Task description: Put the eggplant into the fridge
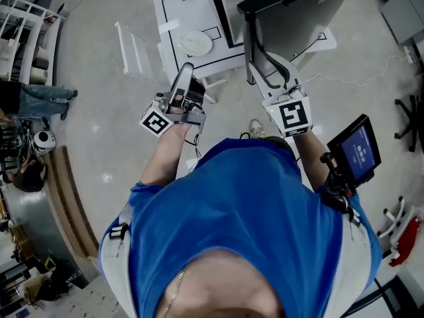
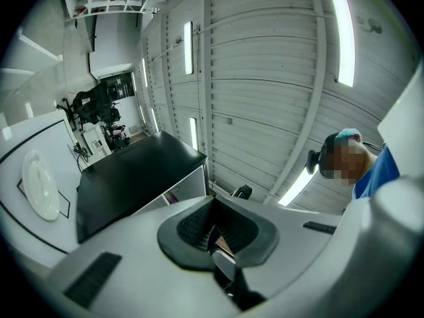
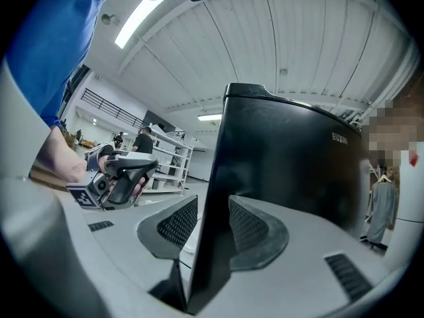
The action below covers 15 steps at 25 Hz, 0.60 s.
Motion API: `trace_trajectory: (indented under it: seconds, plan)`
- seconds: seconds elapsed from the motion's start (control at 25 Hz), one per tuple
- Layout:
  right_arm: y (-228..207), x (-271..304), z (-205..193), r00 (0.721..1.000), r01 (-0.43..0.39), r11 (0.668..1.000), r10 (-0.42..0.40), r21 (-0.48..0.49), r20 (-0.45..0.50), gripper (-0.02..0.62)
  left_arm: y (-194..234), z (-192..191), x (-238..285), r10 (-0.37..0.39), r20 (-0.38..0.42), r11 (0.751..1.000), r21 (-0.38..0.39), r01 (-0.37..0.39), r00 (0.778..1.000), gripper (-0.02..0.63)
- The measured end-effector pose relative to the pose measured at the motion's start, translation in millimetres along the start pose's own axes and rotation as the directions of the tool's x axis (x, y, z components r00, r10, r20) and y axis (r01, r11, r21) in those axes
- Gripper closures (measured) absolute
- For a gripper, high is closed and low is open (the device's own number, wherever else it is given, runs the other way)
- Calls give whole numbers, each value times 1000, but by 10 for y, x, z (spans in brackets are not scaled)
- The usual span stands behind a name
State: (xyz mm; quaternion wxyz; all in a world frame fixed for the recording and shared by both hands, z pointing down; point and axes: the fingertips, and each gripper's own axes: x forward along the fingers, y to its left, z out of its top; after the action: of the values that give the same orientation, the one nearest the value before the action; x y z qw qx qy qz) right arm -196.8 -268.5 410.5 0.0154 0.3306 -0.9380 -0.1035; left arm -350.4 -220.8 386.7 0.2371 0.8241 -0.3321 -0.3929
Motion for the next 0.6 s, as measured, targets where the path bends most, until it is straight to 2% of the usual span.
trace_trajectory:
  seconds: [0.24, 0.6]
  plan:
    - [150, 68, 102, 999, -43, 999, 44, 25, -20, 442, -149, 116, -119, 19, 26, 999, 31, -20, 999, 598]
    - [13, 472, 196, 997, -79, 997, 78, 16, 23, 442, -61, 327, -152, 59, 85, 995, 76, -66, 995, 598]
